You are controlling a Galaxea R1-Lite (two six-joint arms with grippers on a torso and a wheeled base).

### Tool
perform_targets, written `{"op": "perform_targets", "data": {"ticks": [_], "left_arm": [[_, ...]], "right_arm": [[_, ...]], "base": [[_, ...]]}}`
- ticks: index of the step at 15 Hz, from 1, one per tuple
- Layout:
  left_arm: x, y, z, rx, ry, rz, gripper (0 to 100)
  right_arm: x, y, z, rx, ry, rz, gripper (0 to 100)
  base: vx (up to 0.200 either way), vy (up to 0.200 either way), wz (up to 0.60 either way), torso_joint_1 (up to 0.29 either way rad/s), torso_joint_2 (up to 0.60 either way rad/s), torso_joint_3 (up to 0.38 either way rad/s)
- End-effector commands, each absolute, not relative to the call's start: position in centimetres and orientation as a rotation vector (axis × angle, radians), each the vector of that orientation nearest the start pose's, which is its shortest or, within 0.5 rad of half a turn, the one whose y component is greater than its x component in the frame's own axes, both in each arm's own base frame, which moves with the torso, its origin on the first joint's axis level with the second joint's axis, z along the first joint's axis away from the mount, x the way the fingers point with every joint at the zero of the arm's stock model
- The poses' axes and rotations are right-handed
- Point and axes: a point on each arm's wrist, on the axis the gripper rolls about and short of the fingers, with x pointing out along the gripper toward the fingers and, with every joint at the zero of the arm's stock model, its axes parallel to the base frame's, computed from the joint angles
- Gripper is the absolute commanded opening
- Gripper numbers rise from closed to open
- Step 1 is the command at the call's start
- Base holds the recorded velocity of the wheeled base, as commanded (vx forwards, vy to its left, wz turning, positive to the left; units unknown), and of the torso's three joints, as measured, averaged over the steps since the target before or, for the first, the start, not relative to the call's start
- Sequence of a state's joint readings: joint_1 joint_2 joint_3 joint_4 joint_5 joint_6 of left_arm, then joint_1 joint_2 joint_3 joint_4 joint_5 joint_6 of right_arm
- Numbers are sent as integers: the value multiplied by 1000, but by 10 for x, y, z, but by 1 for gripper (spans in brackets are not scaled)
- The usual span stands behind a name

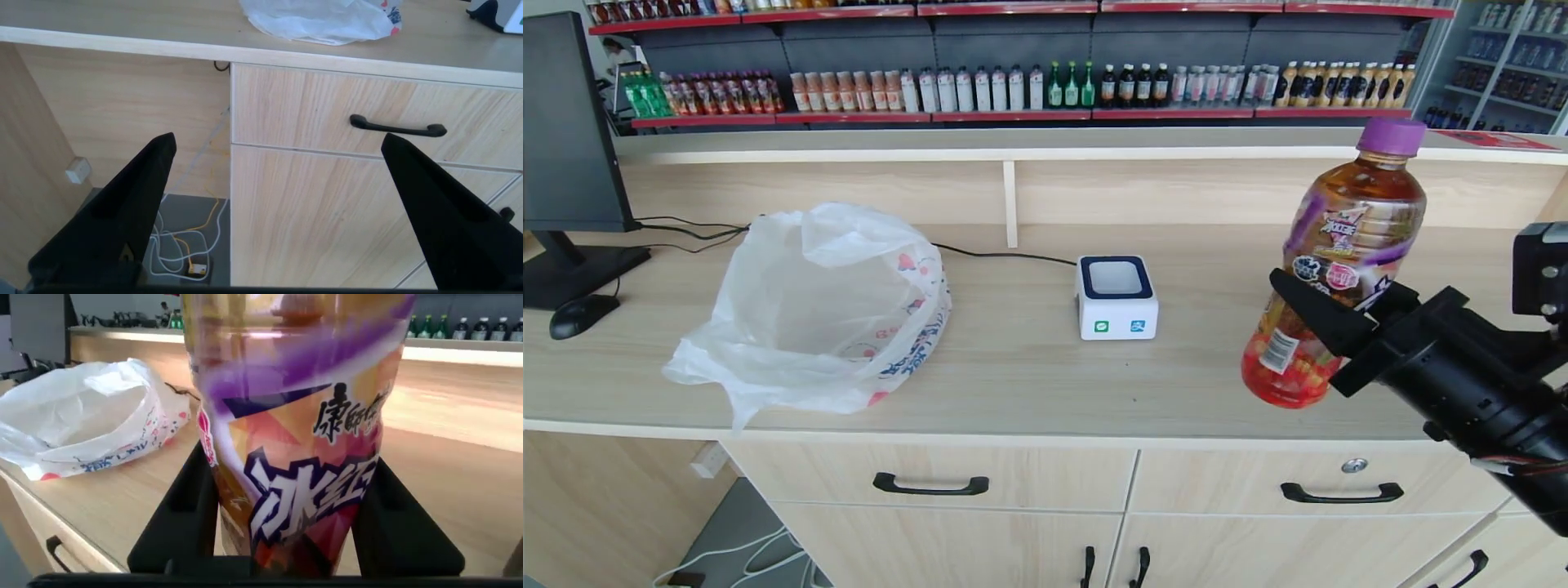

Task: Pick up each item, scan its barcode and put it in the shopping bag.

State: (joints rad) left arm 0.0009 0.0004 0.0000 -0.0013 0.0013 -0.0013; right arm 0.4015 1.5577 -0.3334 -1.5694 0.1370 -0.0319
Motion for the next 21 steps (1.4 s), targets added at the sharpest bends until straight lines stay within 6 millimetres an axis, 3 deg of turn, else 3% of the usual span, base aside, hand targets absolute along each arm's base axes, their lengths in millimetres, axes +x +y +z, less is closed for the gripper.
{"op": "perform_targets", "data": {"ticks": [1, 8, 14, 21], "left_arm": [[-23, 0, 76, 0, 0, 2, 100], [-23, 0, 76, 0, 0, 3, 100], [-23, 0, 76, 0, -2, 2, 100], [-23, 0, 76, 0, 0, 3, 100]], "right_arm": [[212, 83, 190, -43, -334, 378, 0], [225, 75, 204, -11, -386, 266, 0], [222, 72, 216, -2, -439, 260, 0], [296, 100, 219, -35, -505, 385, 0]], "base": [[0, 0, 0, 0, 0, 0], [0, 0, 0, 0, 0, 0], [0, 0, 0, 0, 0, 0], [0, 0, 0, 0, 0, 0]]}}
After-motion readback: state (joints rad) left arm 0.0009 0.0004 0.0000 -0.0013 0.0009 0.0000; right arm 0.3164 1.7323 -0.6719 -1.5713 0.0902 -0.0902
